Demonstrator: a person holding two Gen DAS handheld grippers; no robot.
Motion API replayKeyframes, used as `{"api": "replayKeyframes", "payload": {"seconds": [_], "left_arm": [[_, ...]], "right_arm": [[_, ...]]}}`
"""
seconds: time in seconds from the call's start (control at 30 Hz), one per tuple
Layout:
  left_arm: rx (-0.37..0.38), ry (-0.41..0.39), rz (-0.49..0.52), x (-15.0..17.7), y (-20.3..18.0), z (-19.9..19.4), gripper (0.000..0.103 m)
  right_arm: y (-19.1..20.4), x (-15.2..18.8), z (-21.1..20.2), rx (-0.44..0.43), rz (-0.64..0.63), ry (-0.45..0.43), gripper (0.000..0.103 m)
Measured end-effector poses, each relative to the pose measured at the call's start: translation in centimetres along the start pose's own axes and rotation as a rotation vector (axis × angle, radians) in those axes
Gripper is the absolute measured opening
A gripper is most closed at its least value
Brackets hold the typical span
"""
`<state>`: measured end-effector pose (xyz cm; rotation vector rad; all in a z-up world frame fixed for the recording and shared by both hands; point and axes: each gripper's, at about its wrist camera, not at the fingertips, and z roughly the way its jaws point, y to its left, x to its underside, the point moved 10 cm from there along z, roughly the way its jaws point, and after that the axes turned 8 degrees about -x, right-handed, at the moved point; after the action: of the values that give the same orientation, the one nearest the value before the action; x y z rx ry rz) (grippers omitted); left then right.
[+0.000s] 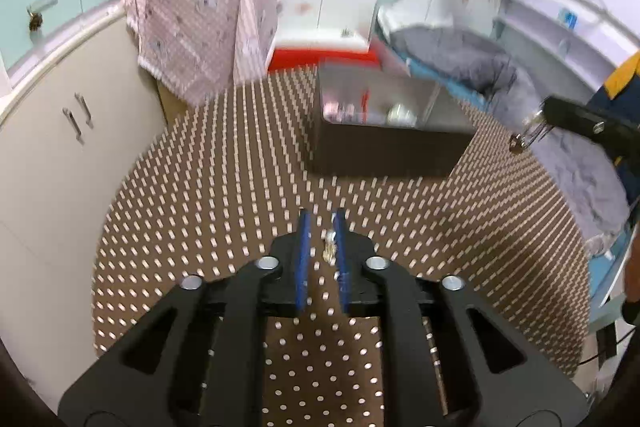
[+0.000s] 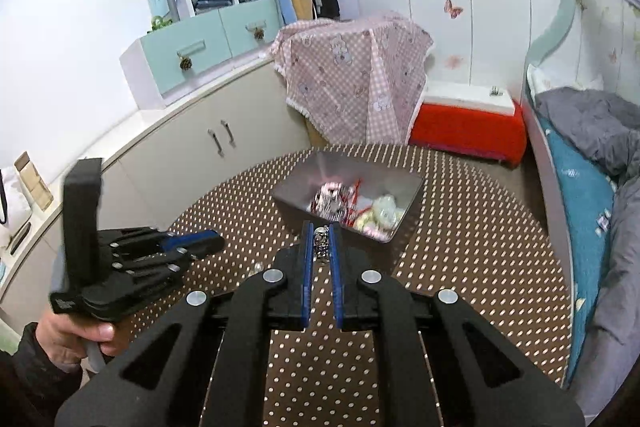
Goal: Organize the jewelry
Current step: 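Grasp the pearl charm chain with the left gripper while the right grasps small silver charms, then lower both held pieces into the grey box and open both grippers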
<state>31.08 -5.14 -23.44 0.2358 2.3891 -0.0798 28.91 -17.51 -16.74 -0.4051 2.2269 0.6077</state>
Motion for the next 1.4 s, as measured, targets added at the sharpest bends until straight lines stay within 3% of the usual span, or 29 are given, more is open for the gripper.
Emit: {"api": "replayKeyframes", "payload": {"seconds": [0.03, 0.17, 0.2, 0.27, 0.37, 0.43, 0.57, 0.7, 1.1, 1.23, 1.4], "left_arm": [[-0.007, 0.006, -0.006, 0.4, 0.0, 0.7, 0.075], [-0.008, 0.020, 0.000, 1.4, -0.1, 2.1, 0.077], [-0.011, 0.026, 0.005, 1.4, -0.1, 2.6, 0.077], [-0.001, 0.059, 0.018, 1.8, -0.5, 3.7, 0.051], [0.004, 0.056, 0.048, 1.8, -1.1, 4.2, 0.035], [0.058, 0.065, 0.049, 1.6, -1.5, 4.2, 0.011], [0.096, 0.061, 0.044, 1.0, -1.3, 3.5, 0.011], [0.107, -0.005, 0.041, -1.1, -1.0, 0.8, 0.011], [0.136, -0.207, 0.028, -11.4, -1.3, -5.1, 0.011], [0.147, -0.196, 0.033, -13.7, -2.2, -3.6, 0.011], [0.175, -0.110, 0.024, -14.3, -2.9, 0.4, 0.012]], "right_arm": [[-0.1, 0.4, 0.3, -0.002, 0.006, 0.010, 0.006], [-0.3, 1.0, 0.7, -0.008, 0.018, 0.024, 0.006], [-0.4, 0.9, 0.6, -0.008, 0.019, 0.024, 0.006], [-0.4, 0.7, 0.6, -0.005, 0.018, 0.022, 0.006], [-0.3, 0.6, 0.5, -0.007, 0.018, 0.020, 0.006], [-0.3, 0.5, 0.4, -0.011, 0.017, 0.020, 0.006], [0.1, 0.0, -0.1, -0.017, 0.000, 0.011, 0.006], [0.4, -1.4, -1.0, -0.019, -0.021, -0.015, 0.006], [1.1, -9.0, -2.5, -0.022, -0.098, -0.114, 0.006], [0.7, -11.0, -1.2, -0.049, -0.085, -0.110, 0.006], [-0.8, -11.0, 2.7, -0.069, -0.035, -0.053, 0.007]]}}
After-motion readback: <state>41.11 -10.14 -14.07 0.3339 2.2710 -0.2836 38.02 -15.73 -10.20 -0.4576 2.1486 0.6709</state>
